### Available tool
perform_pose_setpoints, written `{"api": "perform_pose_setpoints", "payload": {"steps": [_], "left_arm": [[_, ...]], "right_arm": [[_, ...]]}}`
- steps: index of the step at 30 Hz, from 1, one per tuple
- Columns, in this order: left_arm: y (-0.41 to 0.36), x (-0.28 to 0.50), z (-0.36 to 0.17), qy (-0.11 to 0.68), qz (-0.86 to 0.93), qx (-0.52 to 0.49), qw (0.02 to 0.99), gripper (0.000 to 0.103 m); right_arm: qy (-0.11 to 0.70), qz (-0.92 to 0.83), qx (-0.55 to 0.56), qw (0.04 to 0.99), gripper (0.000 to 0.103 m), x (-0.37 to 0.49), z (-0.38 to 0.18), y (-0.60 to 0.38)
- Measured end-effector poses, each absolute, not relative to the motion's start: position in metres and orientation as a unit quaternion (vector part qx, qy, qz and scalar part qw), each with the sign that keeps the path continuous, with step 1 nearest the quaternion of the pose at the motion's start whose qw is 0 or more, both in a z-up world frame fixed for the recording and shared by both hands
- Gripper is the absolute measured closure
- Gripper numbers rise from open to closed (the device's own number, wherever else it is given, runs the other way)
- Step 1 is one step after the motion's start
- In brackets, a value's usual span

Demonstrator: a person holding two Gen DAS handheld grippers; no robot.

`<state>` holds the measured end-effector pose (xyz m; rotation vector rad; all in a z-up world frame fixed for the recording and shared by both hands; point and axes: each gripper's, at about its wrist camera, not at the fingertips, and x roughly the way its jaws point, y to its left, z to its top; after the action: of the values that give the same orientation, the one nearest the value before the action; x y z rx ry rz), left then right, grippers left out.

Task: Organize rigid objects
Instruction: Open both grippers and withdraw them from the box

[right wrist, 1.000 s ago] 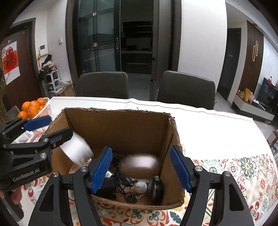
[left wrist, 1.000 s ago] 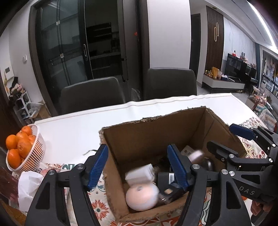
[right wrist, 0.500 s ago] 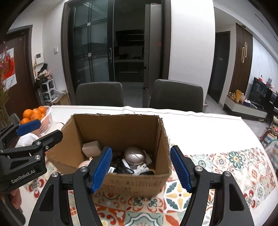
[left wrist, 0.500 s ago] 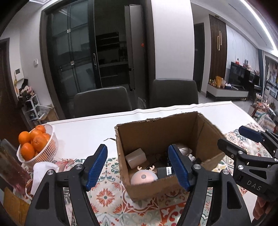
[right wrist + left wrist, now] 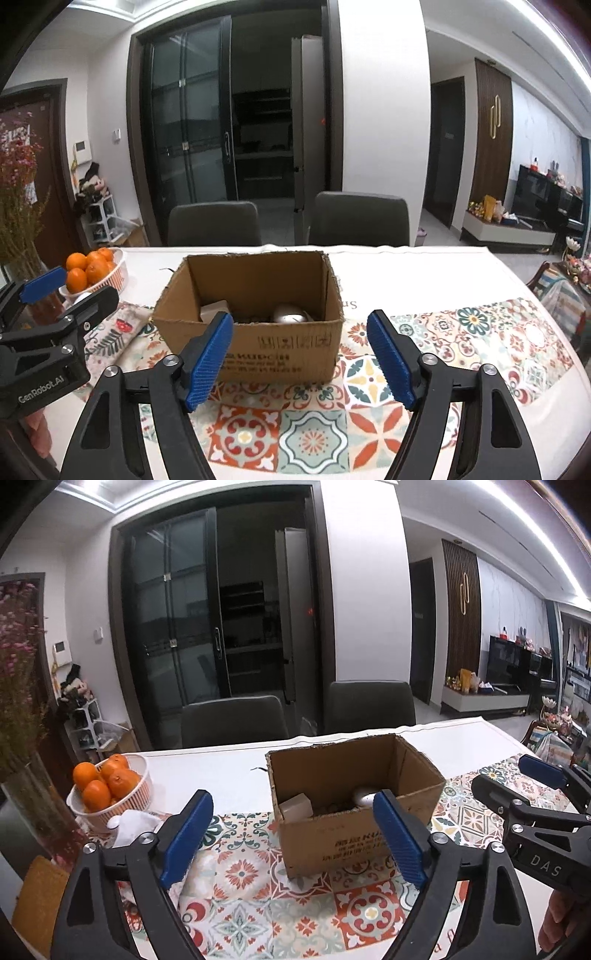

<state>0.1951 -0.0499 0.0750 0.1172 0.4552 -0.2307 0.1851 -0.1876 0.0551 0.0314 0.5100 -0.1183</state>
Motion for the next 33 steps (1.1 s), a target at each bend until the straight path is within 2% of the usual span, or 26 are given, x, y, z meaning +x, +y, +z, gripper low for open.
{"api": "perform_pose_setpoints", "payload": {"steps": [5, 10, 33], "left_arm": [[-0.041, 0.163, 0.074, 0.21, -0.095, 0.054, 0.971, 0.003], [-0.034, 0.136, 0.071, 0.2, -0.08, 0.055, 0.975, 0.0], [-0.025, 0.091, 0.068, 0.193, -0.083, 0.047, 0.976, 0.0]], "right_arm": [[0.234, -0.07, 0.007, 0.97, 0.022, 0.154, 0.057, -0.181], [0.227, -0.074, 0.007, 0.971, 0.019, 0.13, 0.053, -0.176], [0.228, -0.064, 0.019, 0.971, 0.016, 0.088, 0.049, -0.172]]}}
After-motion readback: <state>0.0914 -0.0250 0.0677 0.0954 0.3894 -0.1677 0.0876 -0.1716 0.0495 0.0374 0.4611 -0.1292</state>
